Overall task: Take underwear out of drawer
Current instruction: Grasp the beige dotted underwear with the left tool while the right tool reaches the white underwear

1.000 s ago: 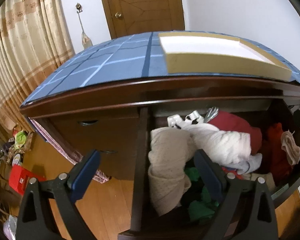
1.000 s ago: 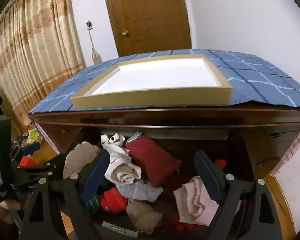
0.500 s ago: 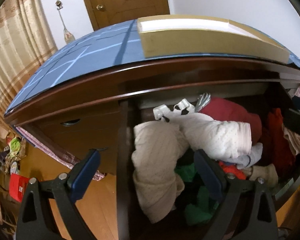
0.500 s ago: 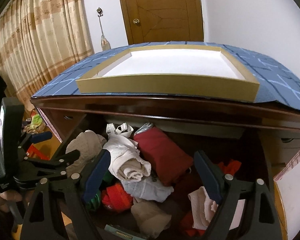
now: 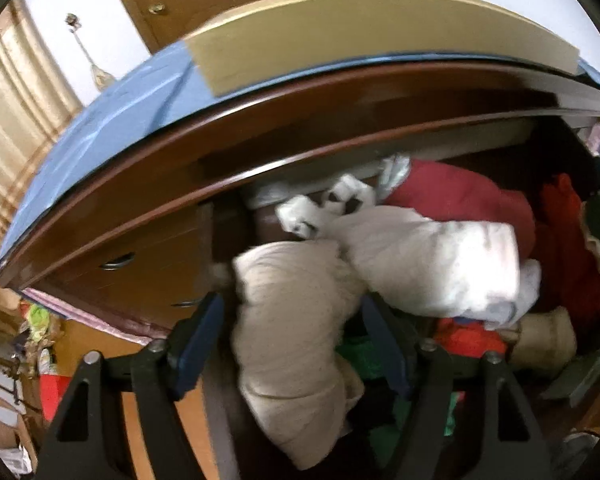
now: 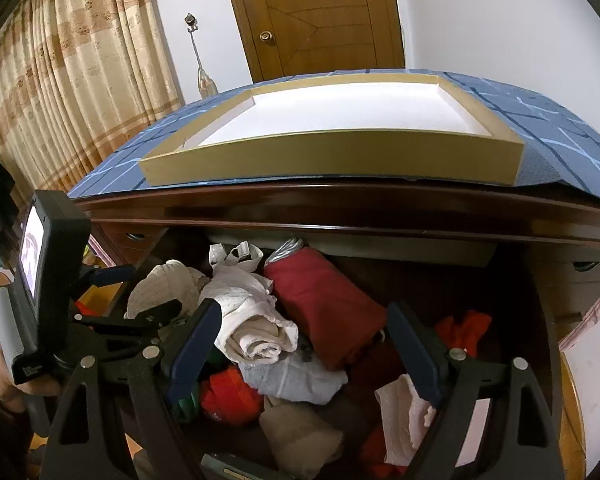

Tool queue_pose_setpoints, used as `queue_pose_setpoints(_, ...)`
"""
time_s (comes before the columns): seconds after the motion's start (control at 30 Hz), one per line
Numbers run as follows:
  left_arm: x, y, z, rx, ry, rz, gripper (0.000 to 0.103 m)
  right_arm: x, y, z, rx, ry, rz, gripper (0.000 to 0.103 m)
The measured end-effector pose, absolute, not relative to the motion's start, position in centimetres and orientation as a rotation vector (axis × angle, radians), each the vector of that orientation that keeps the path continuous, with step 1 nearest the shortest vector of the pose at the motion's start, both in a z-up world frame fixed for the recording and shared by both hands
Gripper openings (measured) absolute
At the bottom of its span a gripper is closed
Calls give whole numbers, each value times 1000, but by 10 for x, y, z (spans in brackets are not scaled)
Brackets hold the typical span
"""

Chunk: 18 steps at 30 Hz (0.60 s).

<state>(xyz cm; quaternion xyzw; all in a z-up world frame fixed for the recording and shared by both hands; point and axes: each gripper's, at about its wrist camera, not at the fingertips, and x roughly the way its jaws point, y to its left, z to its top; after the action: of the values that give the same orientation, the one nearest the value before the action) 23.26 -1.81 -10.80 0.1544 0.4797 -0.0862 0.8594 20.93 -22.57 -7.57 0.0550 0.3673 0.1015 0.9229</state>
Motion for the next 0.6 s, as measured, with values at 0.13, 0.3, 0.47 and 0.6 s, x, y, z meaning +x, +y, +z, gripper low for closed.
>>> queue_pose_setpoints(0.13,240,-23,-120,348,1063,-157,56,210,-228,-76,116,755,205,86)
queue_pose_setpoints(0.3,247,-20,-127,331,1115,-126,58,212,-233,-76,122,764,199,86)
queue_pose_setpoints(0.47,252,-23,-134,350,1137,-131,62,216,-229,-79,128,787,229,86)
queue_pose_setpoints(0.6,254,-10,-133,271,1132,-122,34,218,-222,-78,106,789,257,86)
